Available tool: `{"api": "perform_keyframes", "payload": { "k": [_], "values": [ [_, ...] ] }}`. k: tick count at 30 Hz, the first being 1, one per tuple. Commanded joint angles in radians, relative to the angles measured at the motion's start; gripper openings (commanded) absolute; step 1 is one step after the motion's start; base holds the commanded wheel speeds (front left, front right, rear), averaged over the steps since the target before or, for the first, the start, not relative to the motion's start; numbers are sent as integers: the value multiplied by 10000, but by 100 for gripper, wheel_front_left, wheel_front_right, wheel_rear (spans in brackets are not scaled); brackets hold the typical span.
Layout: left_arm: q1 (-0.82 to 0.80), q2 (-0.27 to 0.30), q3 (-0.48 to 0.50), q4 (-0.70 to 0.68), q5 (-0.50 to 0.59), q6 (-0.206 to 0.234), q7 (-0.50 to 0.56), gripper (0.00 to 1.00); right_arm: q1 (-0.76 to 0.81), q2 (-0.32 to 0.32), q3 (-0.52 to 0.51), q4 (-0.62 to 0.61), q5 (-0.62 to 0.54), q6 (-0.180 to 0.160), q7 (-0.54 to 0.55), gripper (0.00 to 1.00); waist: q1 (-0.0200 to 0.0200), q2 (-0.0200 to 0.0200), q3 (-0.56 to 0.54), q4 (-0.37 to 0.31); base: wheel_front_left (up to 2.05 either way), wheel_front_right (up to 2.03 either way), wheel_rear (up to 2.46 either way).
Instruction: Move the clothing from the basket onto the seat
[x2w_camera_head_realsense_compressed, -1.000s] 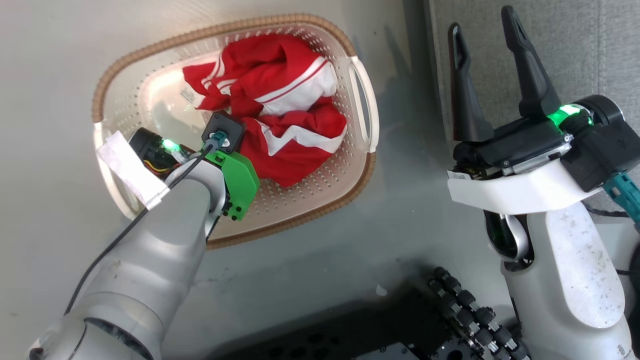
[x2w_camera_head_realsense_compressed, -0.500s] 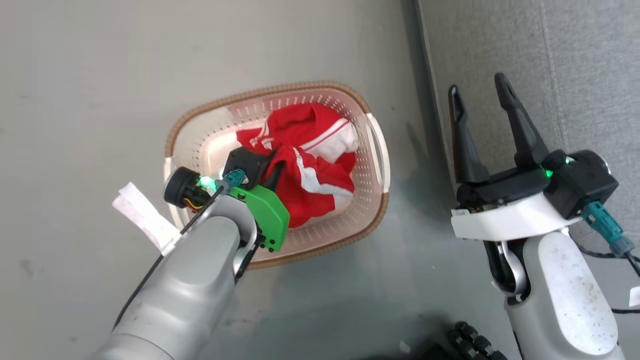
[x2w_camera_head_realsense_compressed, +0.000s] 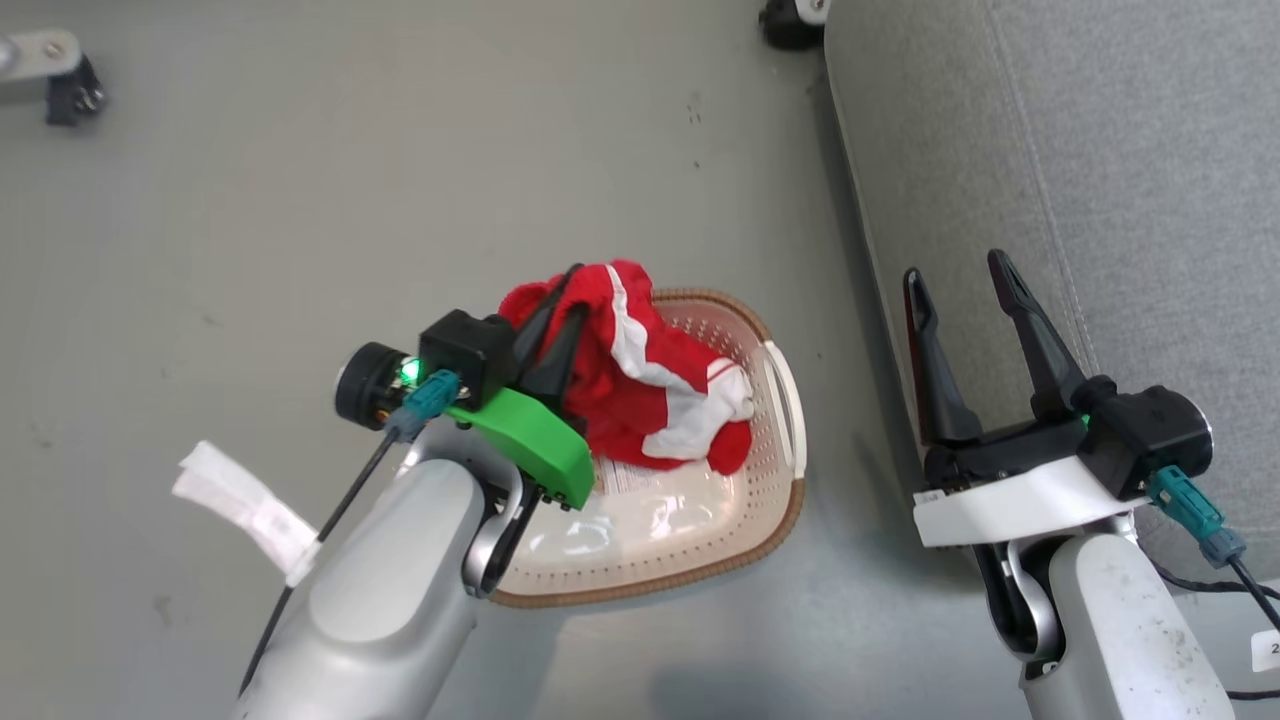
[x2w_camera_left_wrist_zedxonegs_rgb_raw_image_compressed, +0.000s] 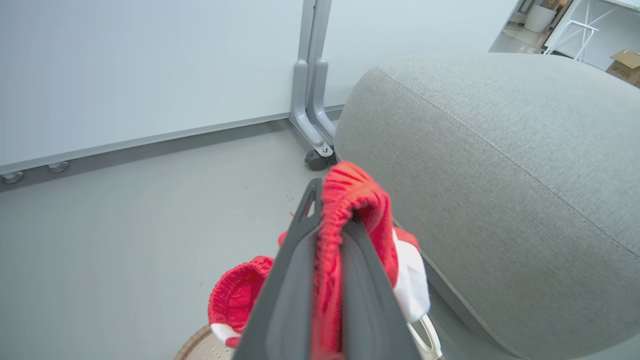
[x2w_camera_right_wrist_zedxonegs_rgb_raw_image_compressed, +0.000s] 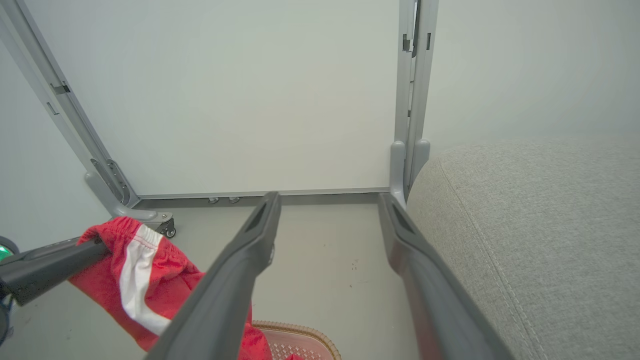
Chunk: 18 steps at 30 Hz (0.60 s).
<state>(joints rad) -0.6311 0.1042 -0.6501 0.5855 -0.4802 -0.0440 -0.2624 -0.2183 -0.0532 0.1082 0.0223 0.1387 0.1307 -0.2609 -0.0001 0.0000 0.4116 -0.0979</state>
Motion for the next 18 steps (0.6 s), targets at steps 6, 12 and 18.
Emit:
{"api": "perform_keyframes", "payload": {
  "k": [6, 12, 18],
  "values": [
    [961, 328, 1103, -2141, 426, 195, -31, 0, 490, -91, -44, -128, 15, 1, 223, 100, 1, 0, -1361, 474, 0, 0, 0],
    [1670, 258, 2271, -4052, 947, 155, -21, 0, 795, -110, -41, -243, 46, 1, 428, 100, 1, 0, -1793, 549, 0, 0, 0],
    [2364, 25, 3177, -5539, 1463, -98, -23, 0, 1040, -148, 16, -366, 58, 1, 616, 100, 1, 0, -2145, 569, 0, 0, 0]
  ]
}}
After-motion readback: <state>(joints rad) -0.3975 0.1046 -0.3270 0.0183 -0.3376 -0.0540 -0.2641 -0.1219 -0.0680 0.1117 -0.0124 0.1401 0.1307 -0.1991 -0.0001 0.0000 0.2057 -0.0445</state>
